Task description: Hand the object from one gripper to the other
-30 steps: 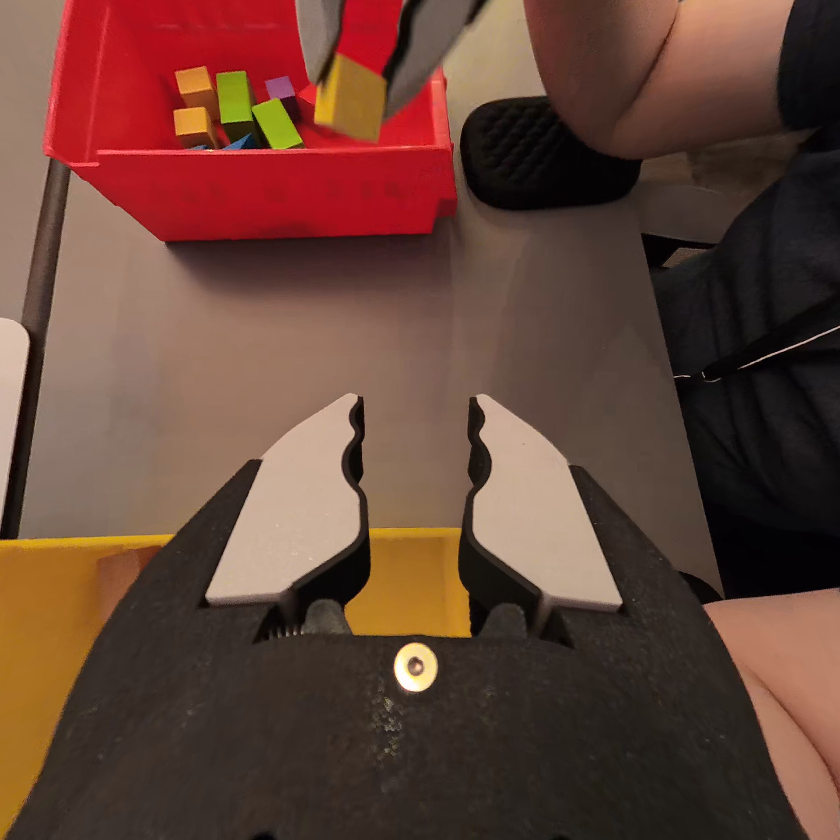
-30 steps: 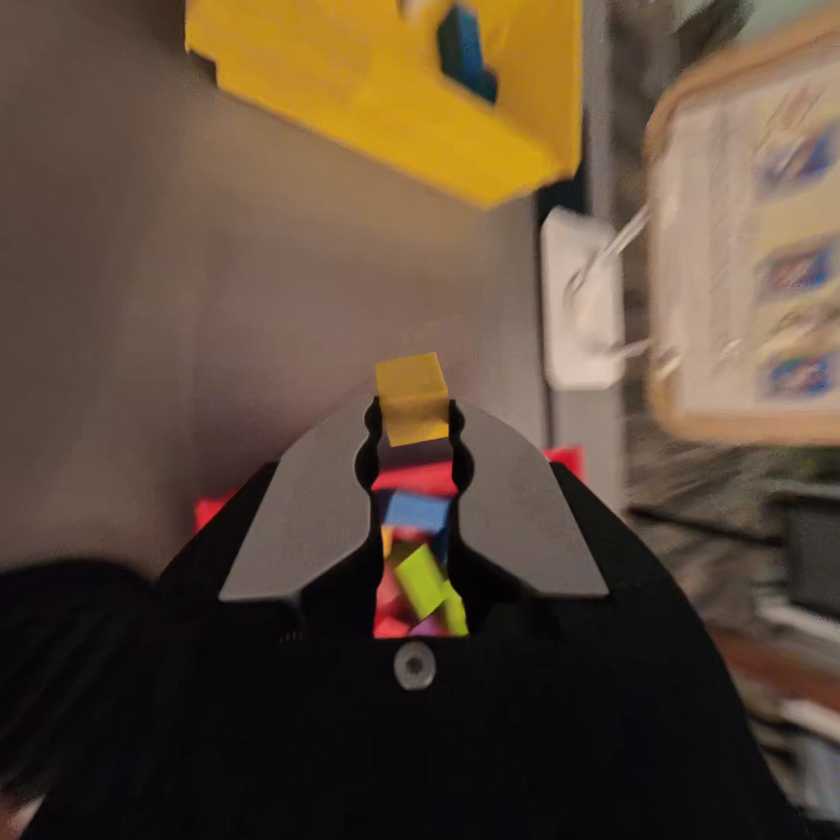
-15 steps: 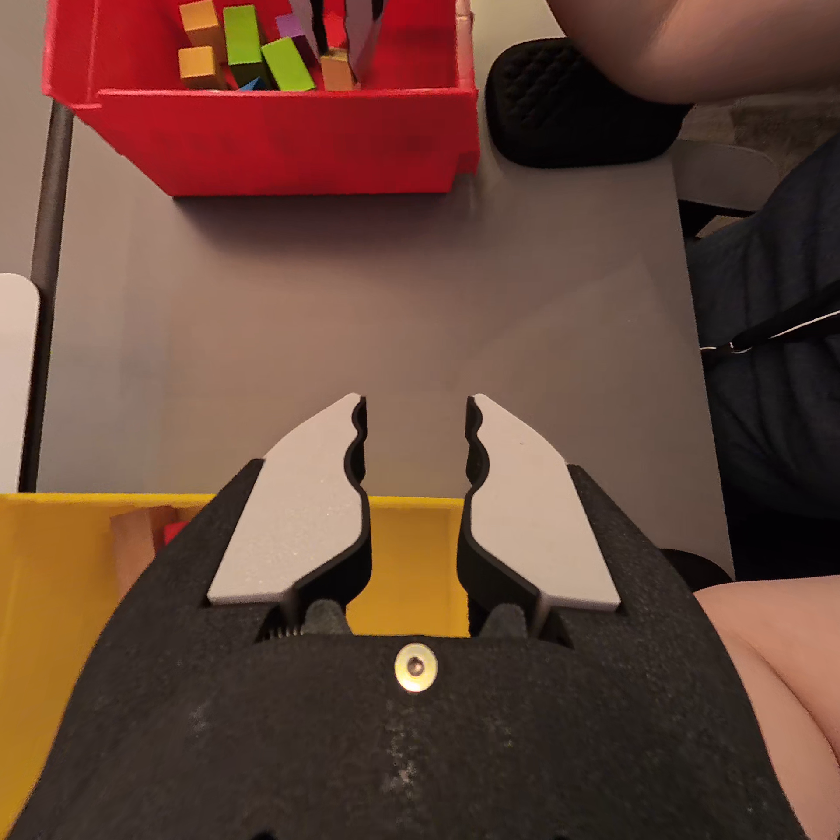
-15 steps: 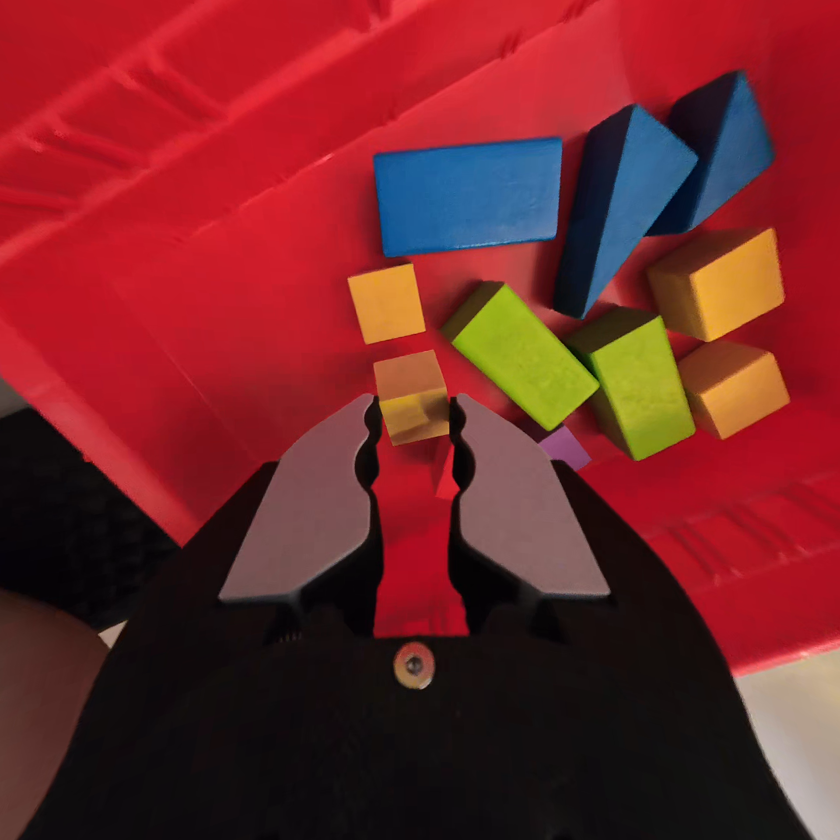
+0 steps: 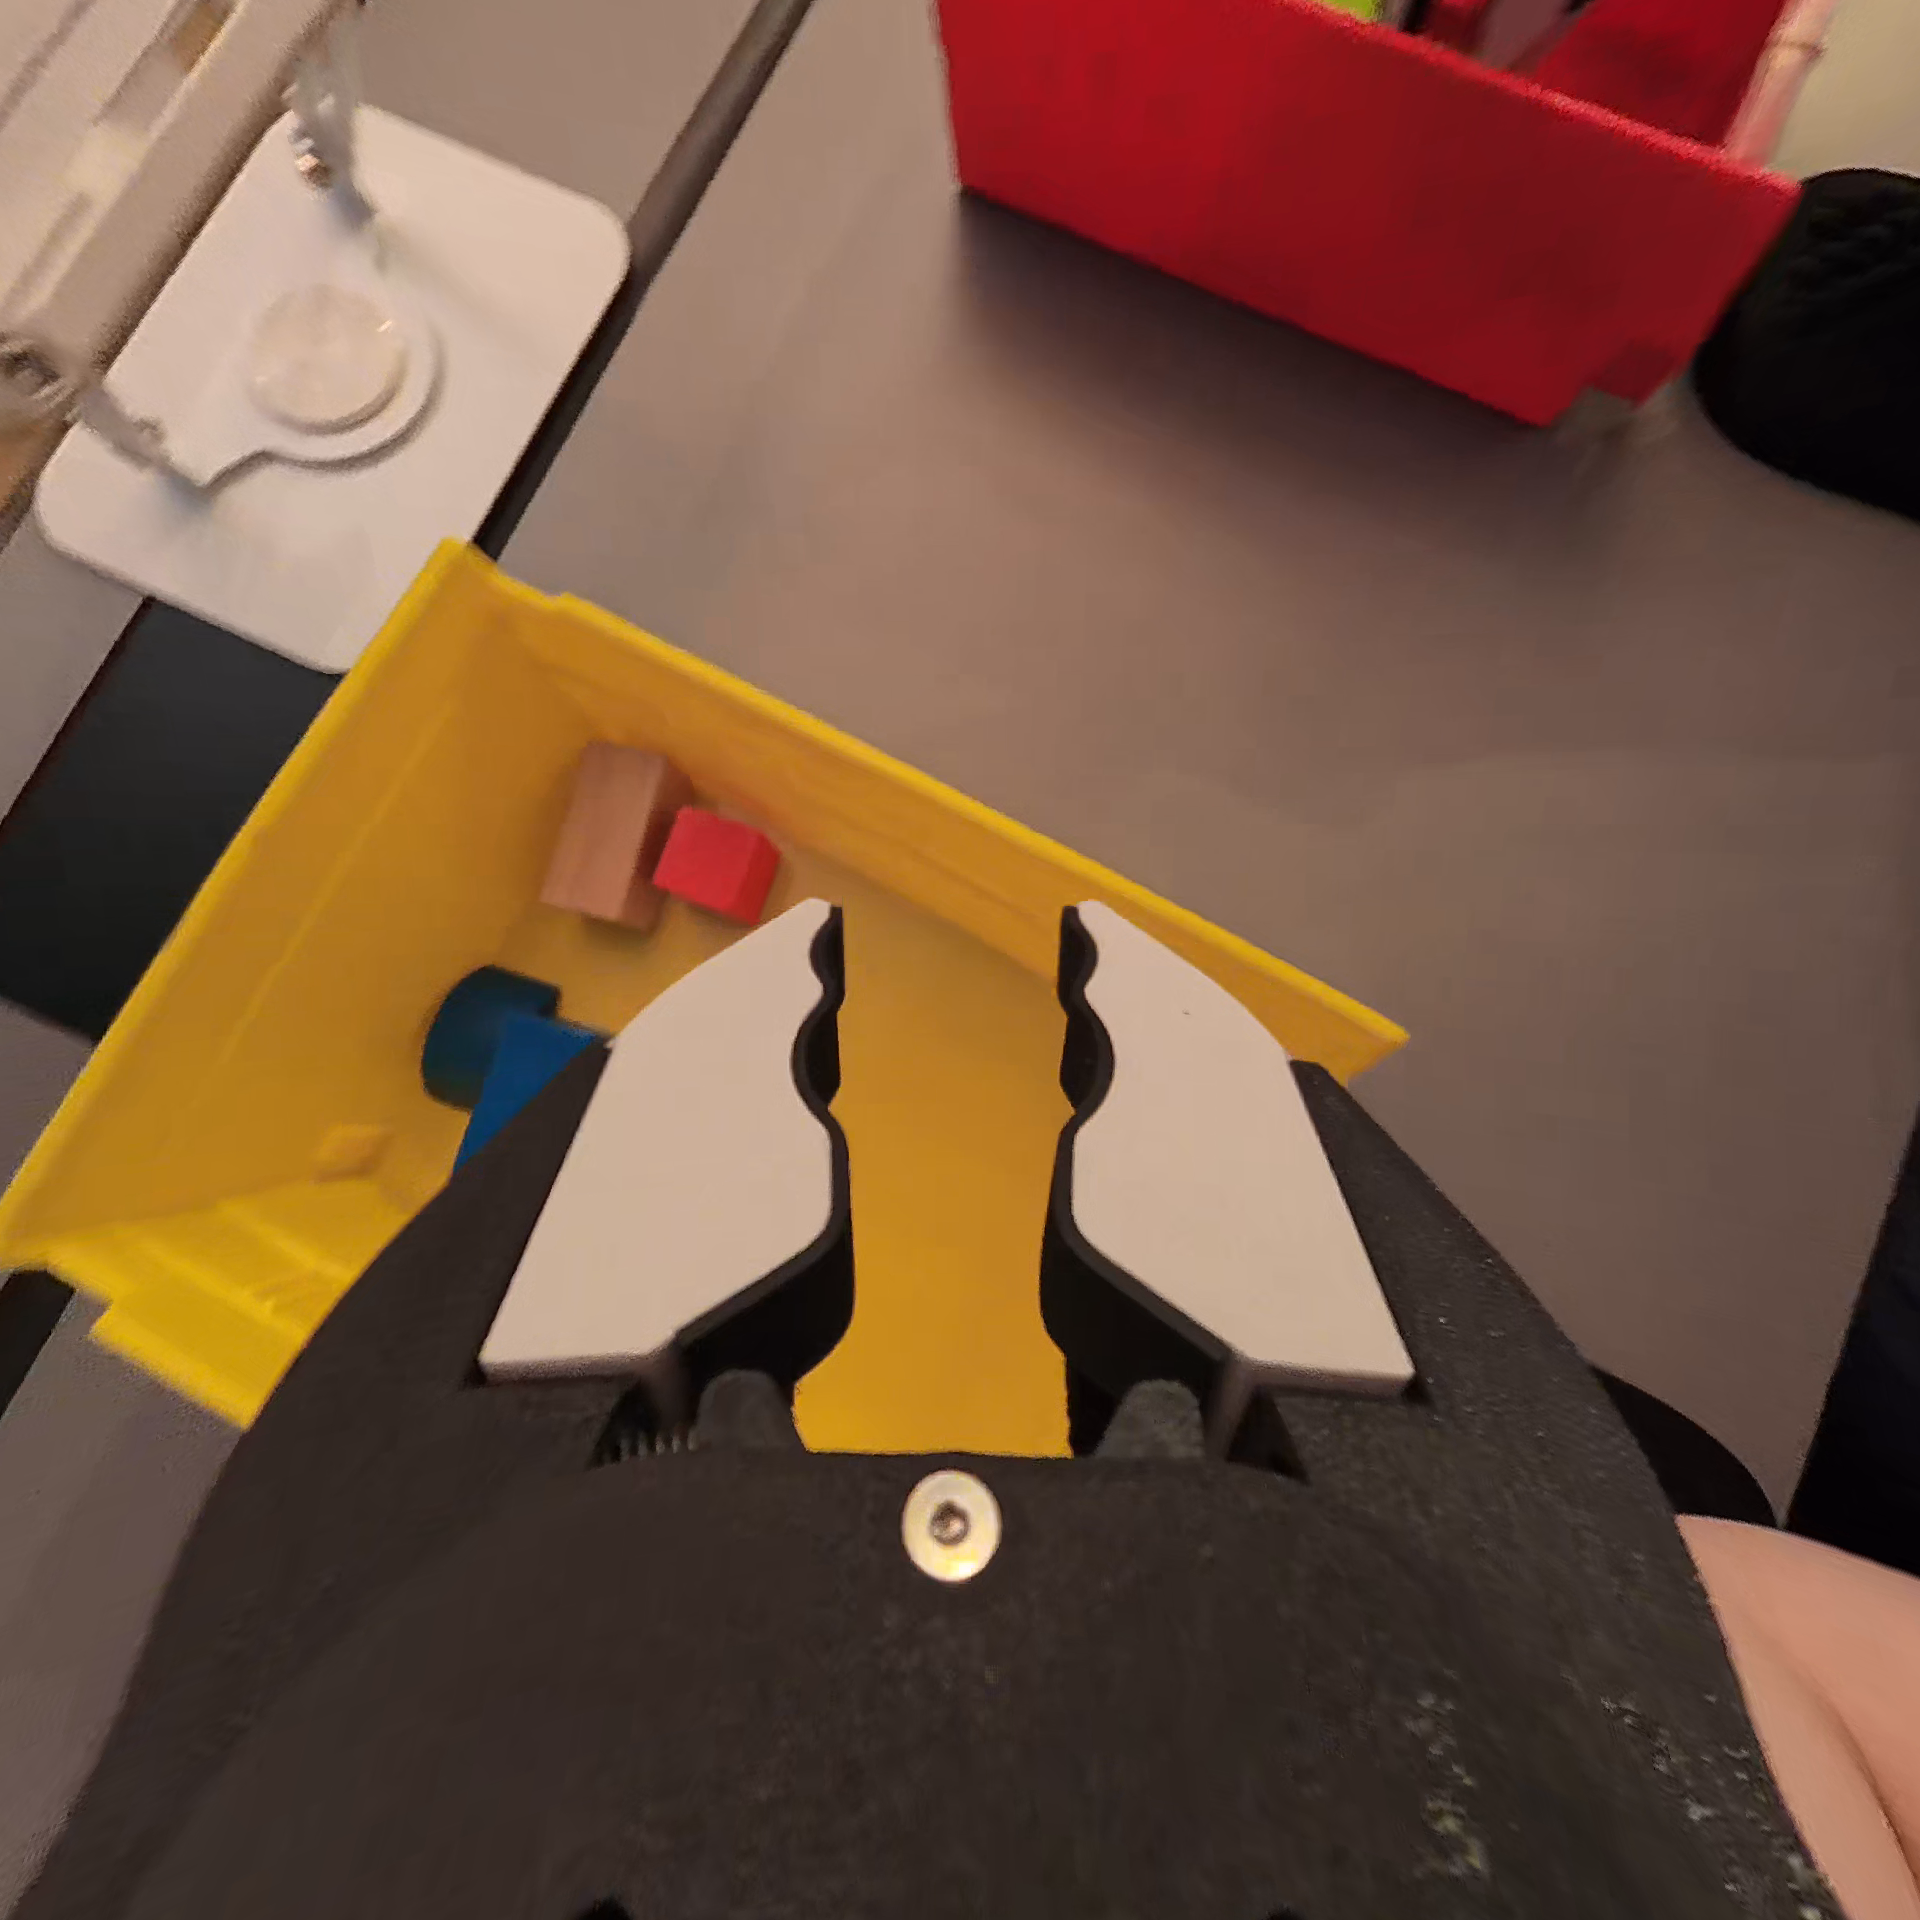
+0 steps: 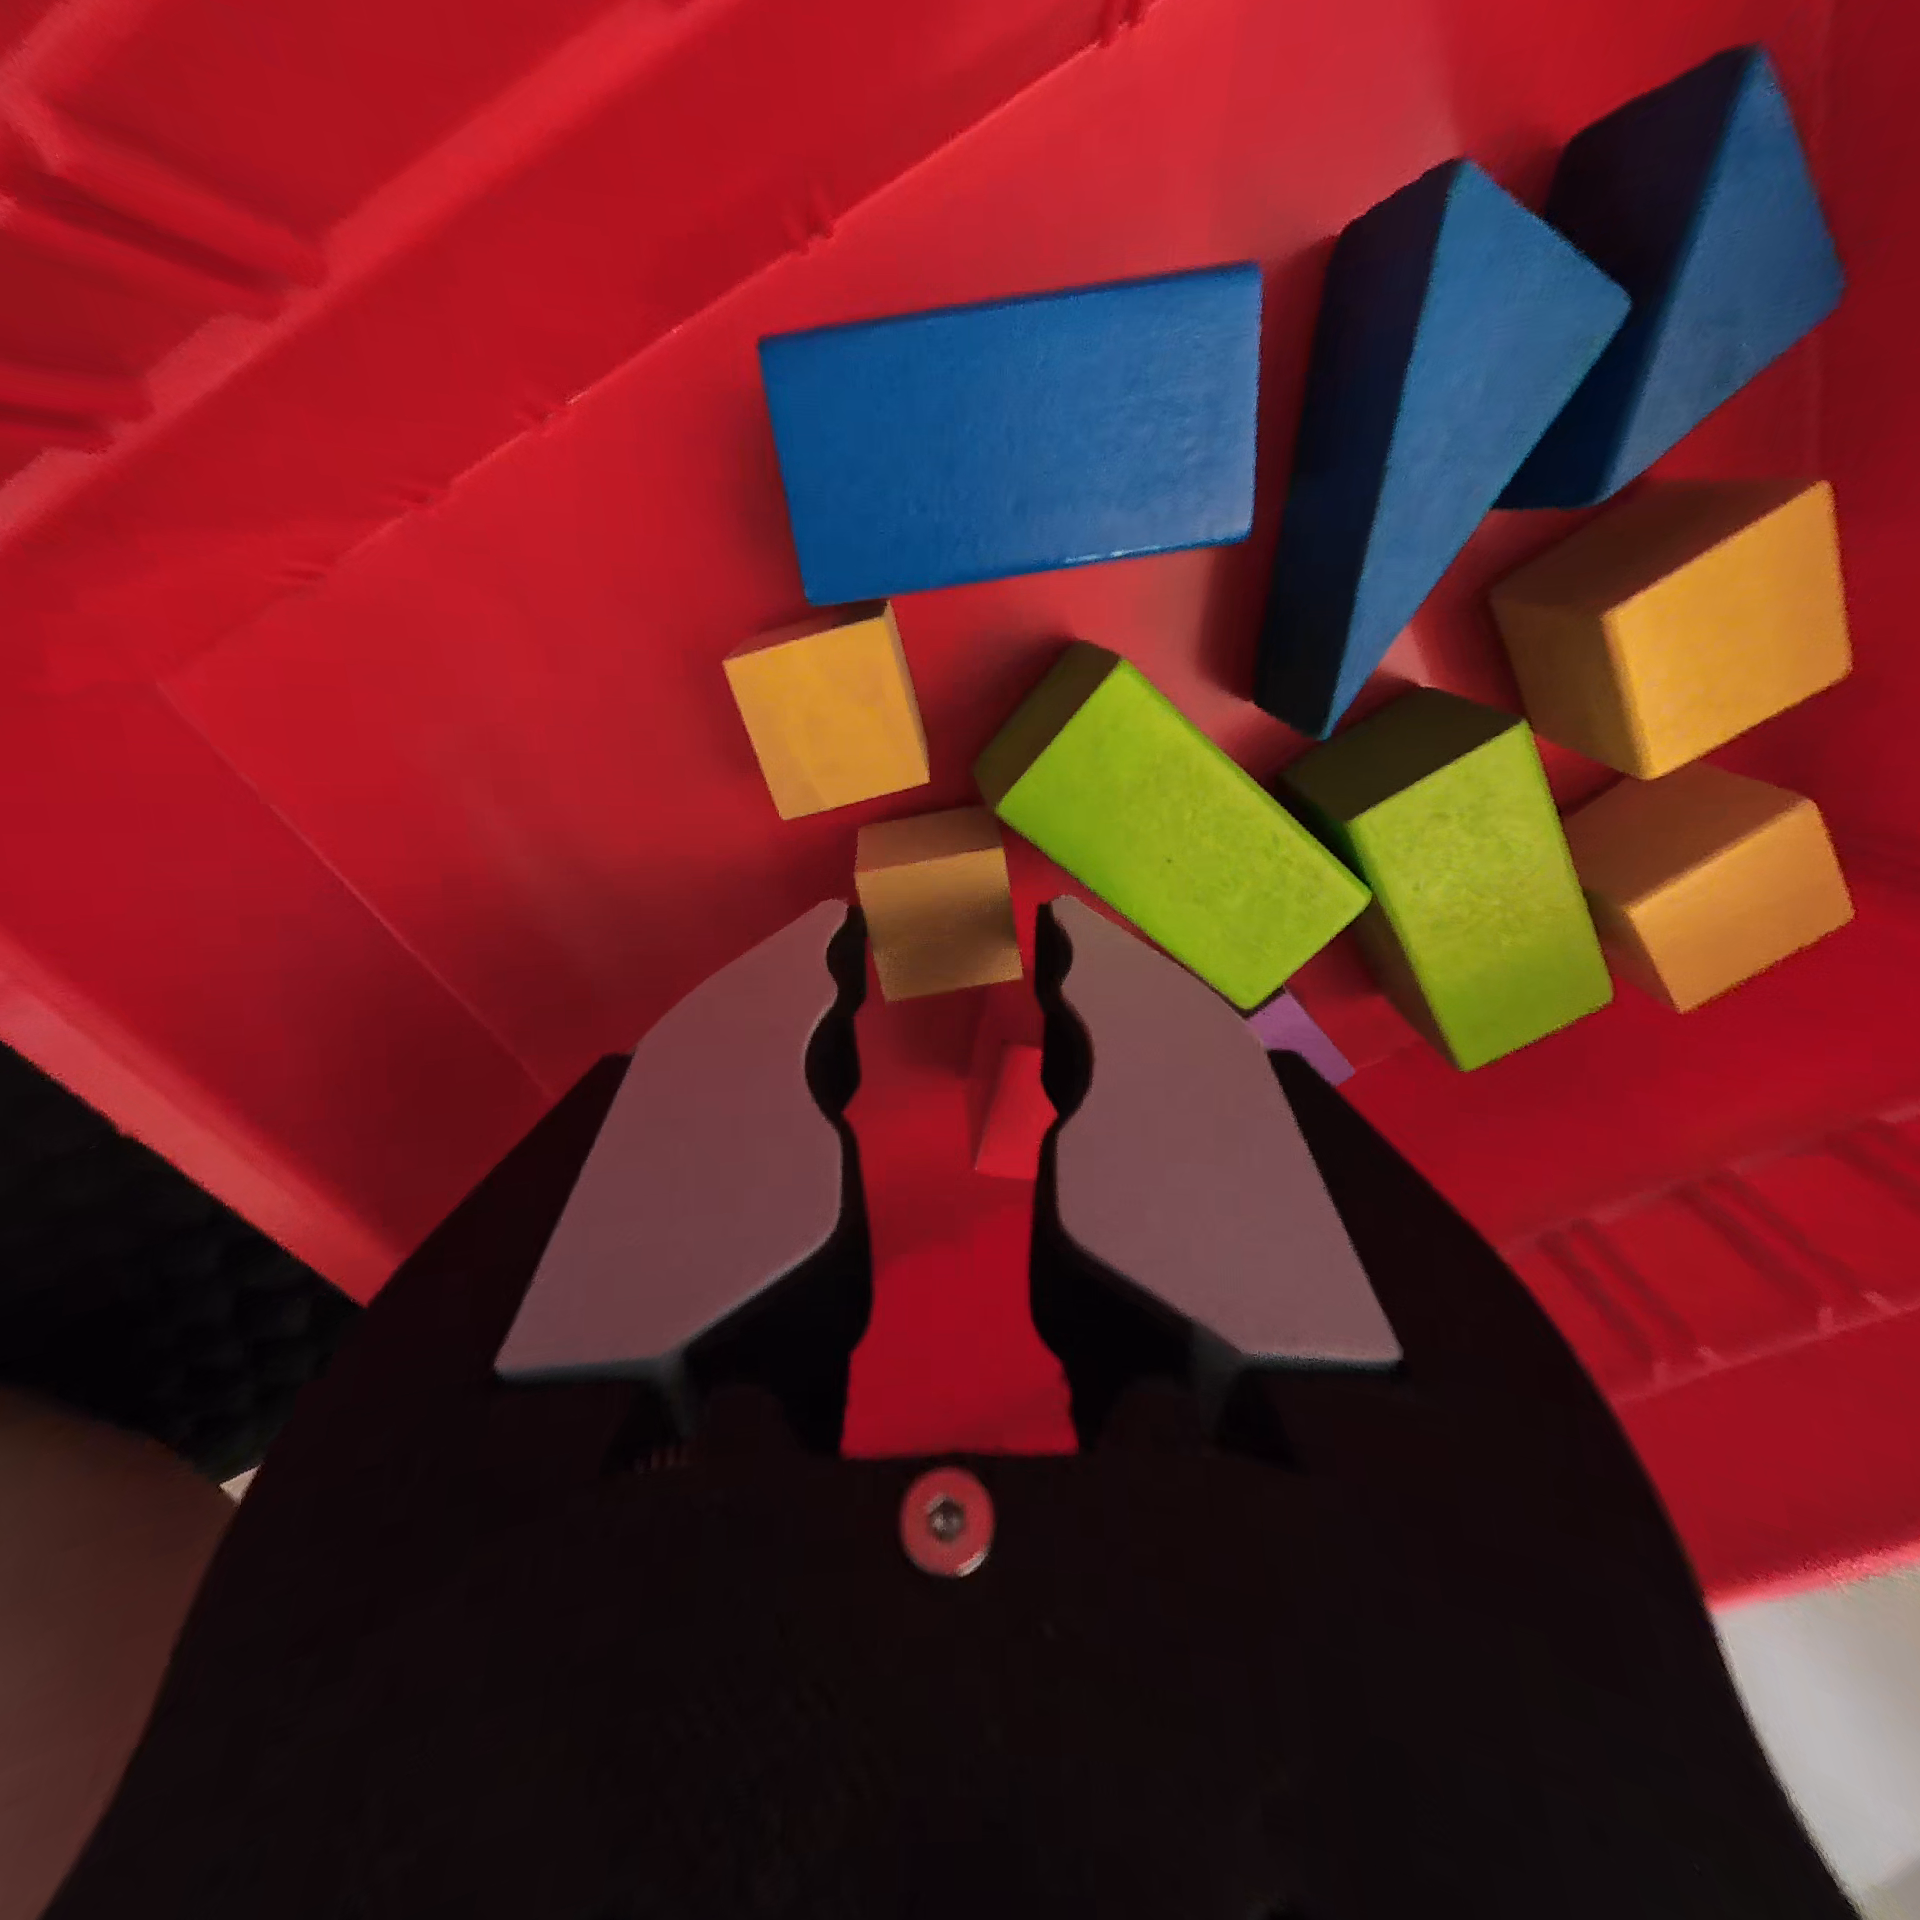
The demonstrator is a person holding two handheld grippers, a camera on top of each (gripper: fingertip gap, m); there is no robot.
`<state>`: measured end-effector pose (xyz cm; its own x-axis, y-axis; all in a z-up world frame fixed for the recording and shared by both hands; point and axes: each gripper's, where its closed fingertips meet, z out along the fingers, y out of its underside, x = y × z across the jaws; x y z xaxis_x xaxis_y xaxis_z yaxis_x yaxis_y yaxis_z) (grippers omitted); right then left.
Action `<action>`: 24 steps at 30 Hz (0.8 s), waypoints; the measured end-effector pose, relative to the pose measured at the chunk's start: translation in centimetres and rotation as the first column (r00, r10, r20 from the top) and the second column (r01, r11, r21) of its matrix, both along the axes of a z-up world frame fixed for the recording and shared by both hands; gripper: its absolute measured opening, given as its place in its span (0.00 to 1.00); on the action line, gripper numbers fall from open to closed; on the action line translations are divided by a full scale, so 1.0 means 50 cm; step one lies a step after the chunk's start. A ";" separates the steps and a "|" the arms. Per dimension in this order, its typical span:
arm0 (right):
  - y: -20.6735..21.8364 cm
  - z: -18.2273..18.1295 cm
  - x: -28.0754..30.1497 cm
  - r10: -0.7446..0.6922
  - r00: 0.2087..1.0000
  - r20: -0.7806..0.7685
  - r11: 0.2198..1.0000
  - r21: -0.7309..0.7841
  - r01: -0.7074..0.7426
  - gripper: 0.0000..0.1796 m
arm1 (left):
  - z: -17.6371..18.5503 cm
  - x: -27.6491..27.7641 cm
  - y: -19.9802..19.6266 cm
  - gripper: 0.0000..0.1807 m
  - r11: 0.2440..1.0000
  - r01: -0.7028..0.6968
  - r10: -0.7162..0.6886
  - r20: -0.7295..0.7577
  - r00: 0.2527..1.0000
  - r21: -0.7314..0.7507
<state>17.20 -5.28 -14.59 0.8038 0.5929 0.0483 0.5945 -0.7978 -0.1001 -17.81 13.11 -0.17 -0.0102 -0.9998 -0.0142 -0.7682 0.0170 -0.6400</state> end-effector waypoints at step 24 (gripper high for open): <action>0.016 0.113 -0.023 0.064 0.996 0.062 0.972 0.224 -0.076 0.19 | -0.219 0.086 0.161 0.21 0.774 -0.547 0.506 -0.208 0.837 -0.319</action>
<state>16.06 -4.48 -8.93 0.7532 0.6164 0.2297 0.6576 -0.7144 -0.2391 -13.52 21.14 -11.10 0.5388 -0.7840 0.3081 -0.6519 -0.6197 -0.4370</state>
